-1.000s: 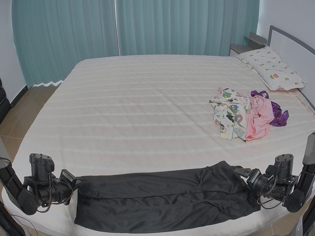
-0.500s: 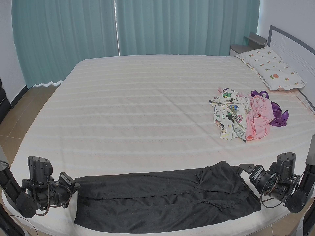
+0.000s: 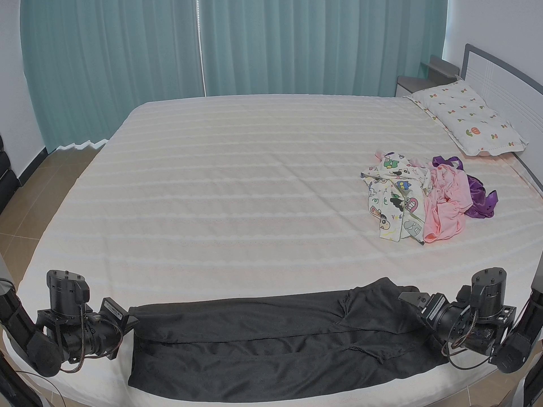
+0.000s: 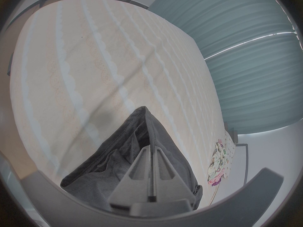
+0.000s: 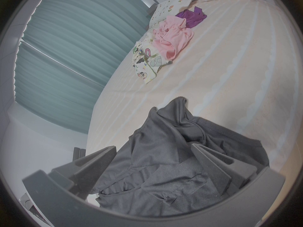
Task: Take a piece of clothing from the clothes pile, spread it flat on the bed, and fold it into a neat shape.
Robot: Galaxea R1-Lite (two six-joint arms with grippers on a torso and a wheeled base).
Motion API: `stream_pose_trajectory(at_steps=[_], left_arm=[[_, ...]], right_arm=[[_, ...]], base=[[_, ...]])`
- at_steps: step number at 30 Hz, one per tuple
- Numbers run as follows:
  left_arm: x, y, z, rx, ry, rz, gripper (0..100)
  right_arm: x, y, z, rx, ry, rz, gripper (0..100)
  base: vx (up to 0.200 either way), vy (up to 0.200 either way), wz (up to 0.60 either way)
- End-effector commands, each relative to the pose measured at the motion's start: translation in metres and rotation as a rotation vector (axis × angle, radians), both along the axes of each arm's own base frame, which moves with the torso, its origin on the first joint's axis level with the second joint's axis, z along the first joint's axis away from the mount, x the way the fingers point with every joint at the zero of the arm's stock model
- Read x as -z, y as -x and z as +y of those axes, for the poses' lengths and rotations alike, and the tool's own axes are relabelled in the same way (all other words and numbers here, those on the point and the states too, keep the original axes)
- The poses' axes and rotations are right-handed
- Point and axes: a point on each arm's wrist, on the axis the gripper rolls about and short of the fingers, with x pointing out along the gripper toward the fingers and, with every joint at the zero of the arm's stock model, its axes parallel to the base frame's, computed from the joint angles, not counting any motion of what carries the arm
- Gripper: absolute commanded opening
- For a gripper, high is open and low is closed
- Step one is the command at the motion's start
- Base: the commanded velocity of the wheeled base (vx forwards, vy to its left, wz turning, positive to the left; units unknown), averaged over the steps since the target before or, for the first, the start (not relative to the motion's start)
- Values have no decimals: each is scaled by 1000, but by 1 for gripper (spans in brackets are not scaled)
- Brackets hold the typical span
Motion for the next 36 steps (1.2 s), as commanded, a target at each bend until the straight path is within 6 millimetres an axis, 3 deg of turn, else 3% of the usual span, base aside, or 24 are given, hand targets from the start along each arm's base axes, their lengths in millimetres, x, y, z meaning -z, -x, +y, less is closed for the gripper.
stream_pose_trajectory(at_steps=[1, 12, 21, 22, 30, 36], left_arm=[[0, 0, 0, -3, 2, 0, 0], [0, 0, 1, -8, 5, 2, 0], [0, -1, 2, -11, 5, 2, 0], [0, -1, 2, -11, 5, 2, 0], [-3, -3, 2, -12, 2, -18, 0], [-7, -10, 5, -35, -8, -52, 0]], right_arm=[[12, 3, 1, -15, 16, 63, 100], [31, -5, 3, -13, 45, 138, 100], [36, -16, 6, -2, 46, 126, 100], [36, -16, 6, -2, 46, 126, 0], [35, -16, 6, 1, 51, 111, 0], [18, -21, 2, 19, 24, 29, 0]], base=[[0, 0, 0], [0, 0, 0], [0, 0, 0], [0, 0, 0], [0, 0, 0], [0, 0, 0]])
